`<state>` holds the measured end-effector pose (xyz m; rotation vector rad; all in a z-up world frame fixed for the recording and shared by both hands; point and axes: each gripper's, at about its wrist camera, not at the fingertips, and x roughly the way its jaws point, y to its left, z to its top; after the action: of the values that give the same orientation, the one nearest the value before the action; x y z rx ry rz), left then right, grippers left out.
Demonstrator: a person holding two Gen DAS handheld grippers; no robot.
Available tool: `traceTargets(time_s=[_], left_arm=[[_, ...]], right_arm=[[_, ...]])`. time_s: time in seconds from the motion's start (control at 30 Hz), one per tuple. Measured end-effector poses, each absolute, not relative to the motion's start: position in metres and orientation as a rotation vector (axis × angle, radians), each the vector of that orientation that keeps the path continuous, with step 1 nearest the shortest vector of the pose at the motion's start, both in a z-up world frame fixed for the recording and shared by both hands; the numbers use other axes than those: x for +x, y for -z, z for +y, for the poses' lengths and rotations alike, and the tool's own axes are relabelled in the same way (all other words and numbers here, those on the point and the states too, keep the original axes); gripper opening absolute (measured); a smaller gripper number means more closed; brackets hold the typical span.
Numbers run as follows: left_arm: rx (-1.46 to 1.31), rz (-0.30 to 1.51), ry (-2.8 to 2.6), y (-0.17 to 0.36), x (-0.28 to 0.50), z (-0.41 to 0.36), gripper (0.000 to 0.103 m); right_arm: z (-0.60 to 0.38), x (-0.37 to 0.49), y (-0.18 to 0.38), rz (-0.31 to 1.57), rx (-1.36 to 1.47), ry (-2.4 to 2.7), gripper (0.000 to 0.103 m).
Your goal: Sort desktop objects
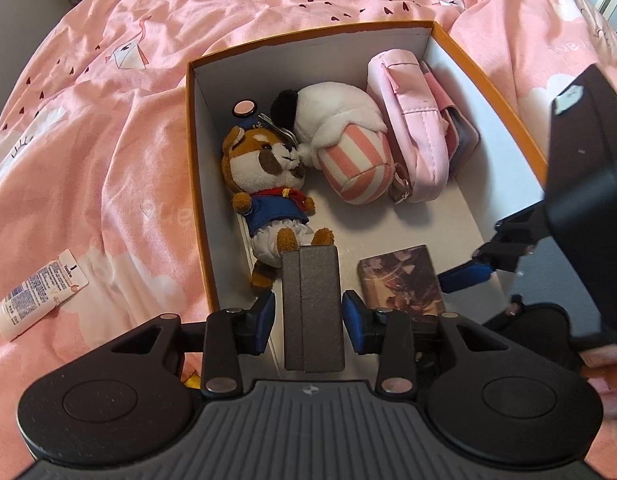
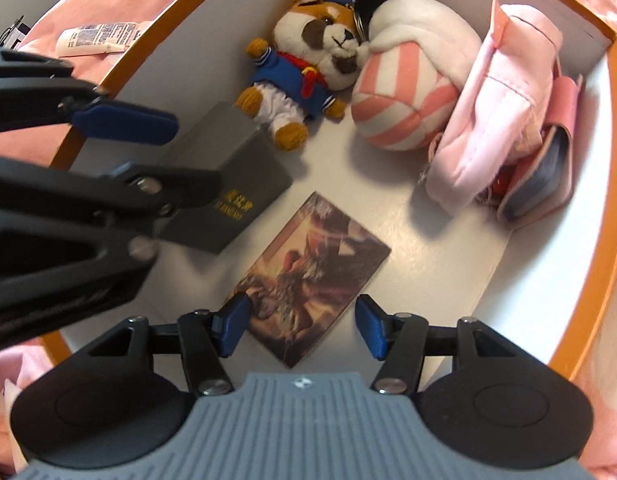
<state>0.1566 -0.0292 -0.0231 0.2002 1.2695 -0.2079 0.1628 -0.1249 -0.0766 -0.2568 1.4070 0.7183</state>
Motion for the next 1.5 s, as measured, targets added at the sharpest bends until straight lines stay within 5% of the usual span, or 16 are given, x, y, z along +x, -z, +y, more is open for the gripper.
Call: traceTargets(time_s=[0.63,0.97,1.4,1.47,1.5], left_arm=[[0.055,1.126,0.210,-0.026,0.135,0.034,0.044],[0.055,1.162,0.250,-0.010,0.125,0.033,0.044],[-0.047,1.217,0.297,0.005,0.120,0.041,0.035],[-0.047,1.216,0.301,0.005,0.120,0.041,0.035],[-0.043,1.217,0.301,0.005,0.120,0.041,0.035]], right_arm=[[-0.147,0.180,0.081,1.435,0.061,-0.593,0.038],[-0.172,0.183,0.089,1.559,0.158,-0.581,0.045],[-0.196,0.180,0.069,1.498,0.277,-0.606,0.032],[-0.202,0.179,0.060,1.465,0.313,-0.621,0.026],[-0.204,0.180,0.056,1.466,0.376,-0.674,0.005]])
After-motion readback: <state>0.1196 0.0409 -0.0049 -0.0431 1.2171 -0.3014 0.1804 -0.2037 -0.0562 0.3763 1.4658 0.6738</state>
